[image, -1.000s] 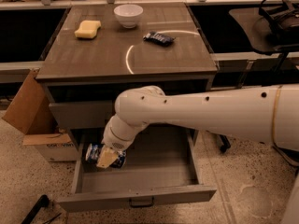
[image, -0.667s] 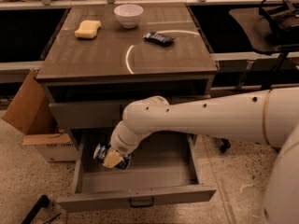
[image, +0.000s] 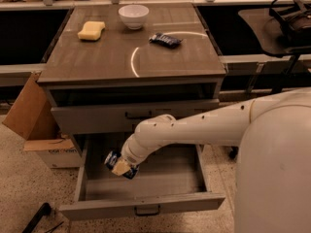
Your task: Place pepsi can into middle drawer
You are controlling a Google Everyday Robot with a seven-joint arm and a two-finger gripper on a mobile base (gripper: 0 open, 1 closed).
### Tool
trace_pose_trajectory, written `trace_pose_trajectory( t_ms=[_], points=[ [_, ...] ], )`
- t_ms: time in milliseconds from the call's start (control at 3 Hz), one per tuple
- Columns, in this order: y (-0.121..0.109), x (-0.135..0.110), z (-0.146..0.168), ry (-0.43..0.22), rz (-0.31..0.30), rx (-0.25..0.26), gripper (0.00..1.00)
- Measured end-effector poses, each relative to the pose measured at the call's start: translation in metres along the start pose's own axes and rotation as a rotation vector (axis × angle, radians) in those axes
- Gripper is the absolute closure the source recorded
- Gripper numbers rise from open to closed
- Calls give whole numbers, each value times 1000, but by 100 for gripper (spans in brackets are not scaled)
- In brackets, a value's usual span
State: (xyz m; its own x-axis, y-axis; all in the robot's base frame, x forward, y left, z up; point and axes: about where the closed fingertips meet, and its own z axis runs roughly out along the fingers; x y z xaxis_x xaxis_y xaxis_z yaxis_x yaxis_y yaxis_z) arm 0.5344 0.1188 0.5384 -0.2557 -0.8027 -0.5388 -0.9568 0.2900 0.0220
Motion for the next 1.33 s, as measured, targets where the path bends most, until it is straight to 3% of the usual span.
trace_pose_trajectory(
  t_ms=[333, 1333],
  points=[
    [-14, 11, 26, 24, 55, -1, 97],
    [-30, 37, 78, 93, 181, -39, 21]
  ],
)
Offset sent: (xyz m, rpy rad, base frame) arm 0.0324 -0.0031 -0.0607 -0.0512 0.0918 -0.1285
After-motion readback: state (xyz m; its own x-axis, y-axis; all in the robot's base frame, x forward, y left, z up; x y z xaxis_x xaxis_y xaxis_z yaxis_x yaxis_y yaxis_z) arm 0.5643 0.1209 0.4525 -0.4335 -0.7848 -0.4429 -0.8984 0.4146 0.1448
